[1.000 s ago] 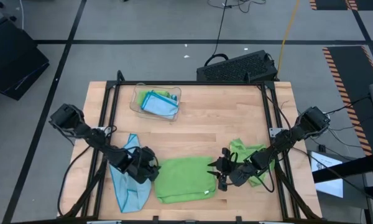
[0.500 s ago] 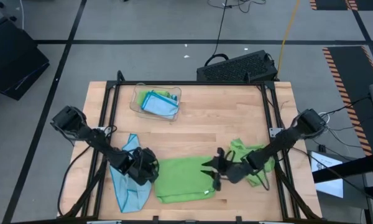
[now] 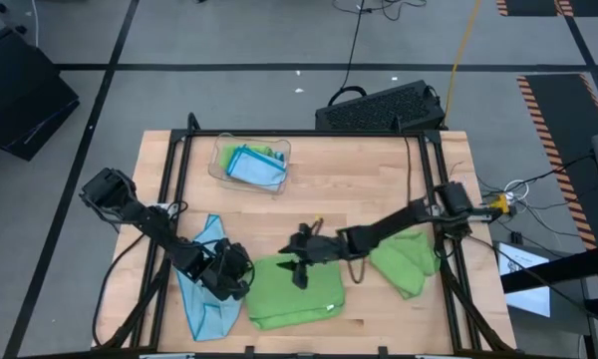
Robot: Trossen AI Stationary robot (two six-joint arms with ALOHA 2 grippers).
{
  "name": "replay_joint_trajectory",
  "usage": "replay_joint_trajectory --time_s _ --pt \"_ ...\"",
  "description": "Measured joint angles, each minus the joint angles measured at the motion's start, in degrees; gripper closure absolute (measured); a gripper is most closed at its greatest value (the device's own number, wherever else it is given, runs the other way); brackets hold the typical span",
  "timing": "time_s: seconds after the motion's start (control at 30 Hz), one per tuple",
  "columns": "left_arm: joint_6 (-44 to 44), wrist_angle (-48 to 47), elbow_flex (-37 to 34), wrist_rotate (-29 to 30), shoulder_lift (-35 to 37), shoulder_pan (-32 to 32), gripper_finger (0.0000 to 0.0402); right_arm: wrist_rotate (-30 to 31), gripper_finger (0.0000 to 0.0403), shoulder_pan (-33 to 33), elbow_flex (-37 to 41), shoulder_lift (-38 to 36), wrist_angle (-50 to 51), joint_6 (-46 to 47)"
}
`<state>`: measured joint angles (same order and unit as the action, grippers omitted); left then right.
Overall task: Fold microfiber towels
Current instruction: Fold the top green microfiber cloth
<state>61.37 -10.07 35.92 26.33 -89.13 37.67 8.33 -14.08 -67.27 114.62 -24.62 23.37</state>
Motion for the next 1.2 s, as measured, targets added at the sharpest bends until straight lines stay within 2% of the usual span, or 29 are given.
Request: replay_joint_trajectory --time_s 0.2,0.4,0.47,0.57,0.93,1.2 --pt "-3.52 0.09 0.01 3.76 2.34 -0.04 0.0398 -7.04 0.0166 3.78 -8.35 6.26 0.62 -5.16" --pt "-9.83 -0.03 0.02 6.34 4.2 -0.04 0.0396 -11.77 0.0159 7.1 -10.36 7.44 2.33 -11.11" --pt "-11.81 0.67 0.02 6.61 4.65 -0.17 0.0396 -13.87 0.0162 8.01 -10.36 7.42 2.61 -13.62" --pt "-14.12 1.14 0.02 6.65 5.22 -0.81 0.0395 -20.11 0.0169 9.1 -10.36 7.42 2.17 -15.14" --pt "-21.94 5.79 0.04 6.54 5.72 -2.51 0.0395 -20.7 0.0204 9.39 -10.36 7.42 2.31 -16.66" --pt "-25.58 8.57 0.04 6.57 5.72 -2.51 0.0394 -25.09 0.0228 9.17 -10.36 7.42 3.1 -15.3"
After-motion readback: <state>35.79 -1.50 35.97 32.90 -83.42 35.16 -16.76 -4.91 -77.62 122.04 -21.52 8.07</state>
